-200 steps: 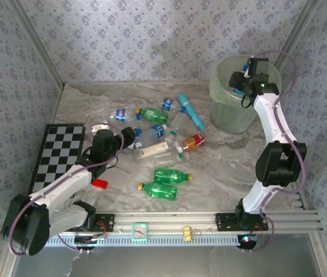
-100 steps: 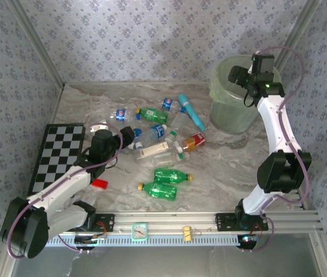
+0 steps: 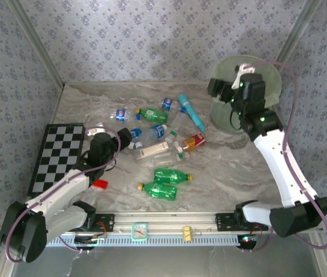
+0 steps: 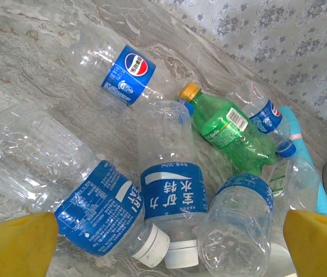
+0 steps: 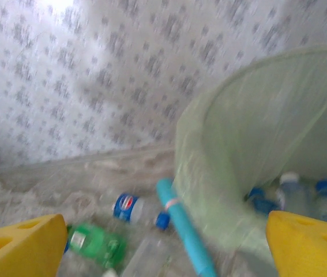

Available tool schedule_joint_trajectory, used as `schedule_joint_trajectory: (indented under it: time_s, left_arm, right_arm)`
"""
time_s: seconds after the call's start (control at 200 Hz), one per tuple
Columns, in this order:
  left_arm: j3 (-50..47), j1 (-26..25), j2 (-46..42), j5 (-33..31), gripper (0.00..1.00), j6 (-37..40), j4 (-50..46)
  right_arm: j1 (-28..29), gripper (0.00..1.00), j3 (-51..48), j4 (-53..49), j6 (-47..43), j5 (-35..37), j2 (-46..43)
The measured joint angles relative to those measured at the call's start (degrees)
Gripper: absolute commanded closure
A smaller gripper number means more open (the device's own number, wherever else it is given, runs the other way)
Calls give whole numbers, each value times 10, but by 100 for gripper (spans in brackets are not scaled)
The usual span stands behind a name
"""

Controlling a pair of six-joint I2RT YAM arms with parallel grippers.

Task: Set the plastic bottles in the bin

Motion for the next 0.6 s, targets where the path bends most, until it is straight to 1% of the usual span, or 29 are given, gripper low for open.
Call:
schedule_joint_trajectory:
  time_s: [0.085, 0.165, 0.32, 0.435, 0.6]
  left_arm:
    - [-4, 0, -5, -4, 0, 0, 0]
    - [-5, 0, -6, -4, 0, 0, 0]
    - [-5, 0, -5, -3, 0, 1, 0]
    - [-5, 0, 4, 1, 0, 1, 0]
    - [-5, 0, 10, 3, 0, 1, -4]
  right_arm:
    - [38, 9, -73, 12, 40, 15, -28]
    - [70, 8, -155, 40, 101, 32, -49]
    - [108, 8, -275, 71, 225, 57, -48]
    - [118, 7, -320, 90, 306, 70, -32]
    - [116, 6, -336, 107, 380, 77, 2]
